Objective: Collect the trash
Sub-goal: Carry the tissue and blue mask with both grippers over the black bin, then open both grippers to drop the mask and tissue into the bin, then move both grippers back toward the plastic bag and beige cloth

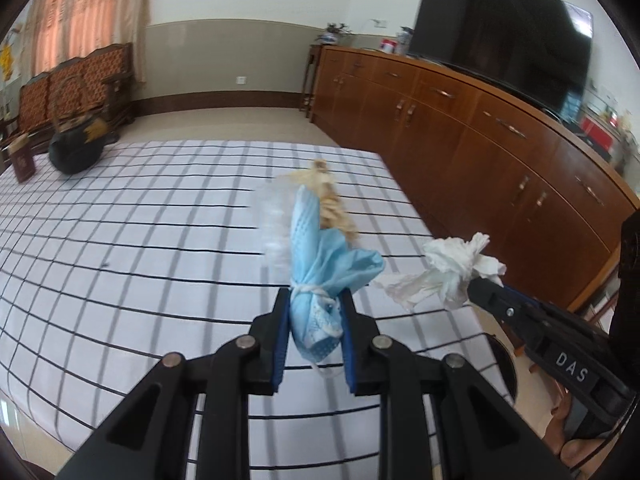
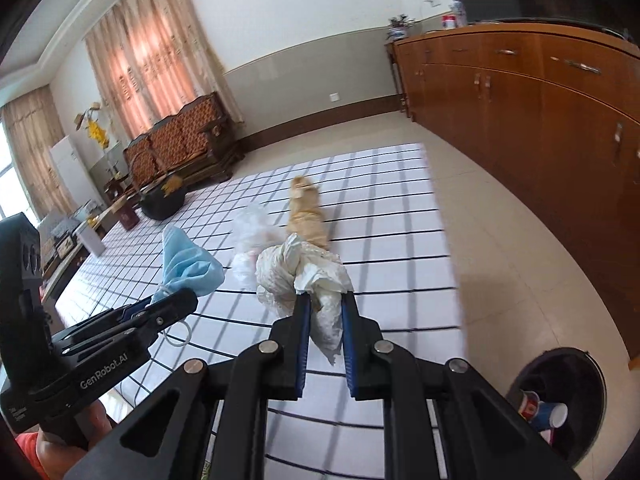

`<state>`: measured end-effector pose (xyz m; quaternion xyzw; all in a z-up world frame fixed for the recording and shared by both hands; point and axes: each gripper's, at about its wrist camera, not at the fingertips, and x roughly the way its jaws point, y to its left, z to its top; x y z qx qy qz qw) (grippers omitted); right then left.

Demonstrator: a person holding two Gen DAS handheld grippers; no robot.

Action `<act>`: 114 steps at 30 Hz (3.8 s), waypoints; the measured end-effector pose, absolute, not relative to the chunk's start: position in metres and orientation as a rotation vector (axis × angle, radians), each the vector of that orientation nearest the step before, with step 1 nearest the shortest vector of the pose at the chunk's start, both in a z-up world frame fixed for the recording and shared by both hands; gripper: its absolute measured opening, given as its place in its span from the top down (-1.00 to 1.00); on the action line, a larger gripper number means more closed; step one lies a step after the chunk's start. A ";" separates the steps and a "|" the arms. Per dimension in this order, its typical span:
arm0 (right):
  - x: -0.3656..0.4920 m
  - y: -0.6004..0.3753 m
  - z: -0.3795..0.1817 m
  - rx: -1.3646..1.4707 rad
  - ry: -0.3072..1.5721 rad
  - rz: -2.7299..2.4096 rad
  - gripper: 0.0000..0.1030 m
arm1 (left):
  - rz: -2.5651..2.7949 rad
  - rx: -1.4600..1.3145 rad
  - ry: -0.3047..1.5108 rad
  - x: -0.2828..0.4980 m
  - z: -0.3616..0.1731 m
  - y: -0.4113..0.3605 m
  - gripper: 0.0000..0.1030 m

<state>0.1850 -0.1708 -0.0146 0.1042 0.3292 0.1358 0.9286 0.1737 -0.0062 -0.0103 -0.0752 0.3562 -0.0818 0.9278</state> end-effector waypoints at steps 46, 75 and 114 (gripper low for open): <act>0.071 -0.488 -0.117 0.566 0.873 -0.364 0.68 | -0.582 0.088 1.042 0.151 -0.096 -0.306 0.53; 0.110 -0.511 -0.154 0.658 0.956 -0.441 0.36 | -0.563 0.089 1.111 0.166 -0.122 -0.324 -0.19; 0.142 -0.388 -0.046 0.439 0.704 -0.257 -0.26 | -0.437 0.029 0.792 0.174 -0.005 -0.207 -0.19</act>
